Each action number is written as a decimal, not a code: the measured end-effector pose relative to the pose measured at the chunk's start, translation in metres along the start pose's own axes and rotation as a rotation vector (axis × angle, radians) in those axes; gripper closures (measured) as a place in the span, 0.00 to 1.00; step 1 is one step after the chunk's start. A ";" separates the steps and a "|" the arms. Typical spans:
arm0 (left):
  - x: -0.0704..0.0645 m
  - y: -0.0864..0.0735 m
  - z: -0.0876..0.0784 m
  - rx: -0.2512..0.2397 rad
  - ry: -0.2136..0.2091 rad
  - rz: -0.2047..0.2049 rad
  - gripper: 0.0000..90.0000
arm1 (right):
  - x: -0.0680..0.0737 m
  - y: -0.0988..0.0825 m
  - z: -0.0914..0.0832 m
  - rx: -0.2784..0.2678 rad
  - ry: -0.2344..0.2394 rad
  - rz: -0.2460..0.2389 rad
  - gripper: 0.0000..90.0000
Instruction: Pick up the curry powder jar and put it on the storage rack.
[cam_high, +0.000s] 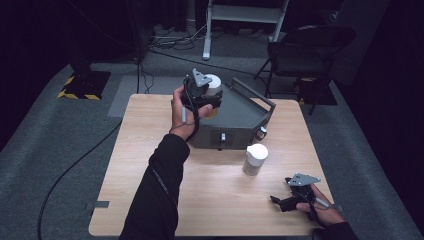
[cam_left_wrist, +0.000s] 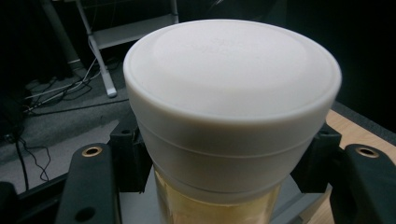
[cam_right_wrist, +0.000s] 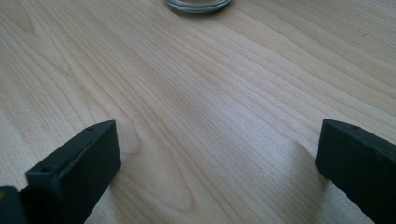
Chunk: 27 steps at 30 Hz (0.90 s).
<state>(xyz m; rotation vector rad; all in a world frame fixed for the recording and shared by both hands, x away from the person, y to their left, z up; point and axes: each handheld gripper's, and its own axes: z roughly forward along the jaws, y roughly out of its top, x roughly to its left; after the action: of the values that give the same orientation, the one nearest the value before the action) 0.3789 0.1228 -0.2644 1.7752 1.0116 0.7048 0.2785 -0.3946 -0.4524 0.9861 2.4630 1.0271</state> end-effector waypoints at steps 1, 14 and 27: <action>0.000 0.000 0.002 0.001 0.005 -0.002 0.39 | 0.000 0.000 0.000 0.000 0.000 0.000 0.00; 0.003 -0.004 0.025 0.040 0.016 -0.018 0.39 | 0.000 0.000 0.000 0.000 0.001 -0.001 0.00; 0.004 -0.014 0.041 0.062 0.020 -0.019 0.39 | -0.001 0.000 0.000 -0.001 0.003 -0.004 0.00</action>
<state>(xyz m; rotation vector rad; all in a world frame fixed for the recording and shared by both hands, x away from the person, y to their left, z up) 0.4090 0.1117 -0.2935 1.8127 1.0734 0.6874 0.2789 -0.3954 -0.4525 0.9802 2.4661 1.0292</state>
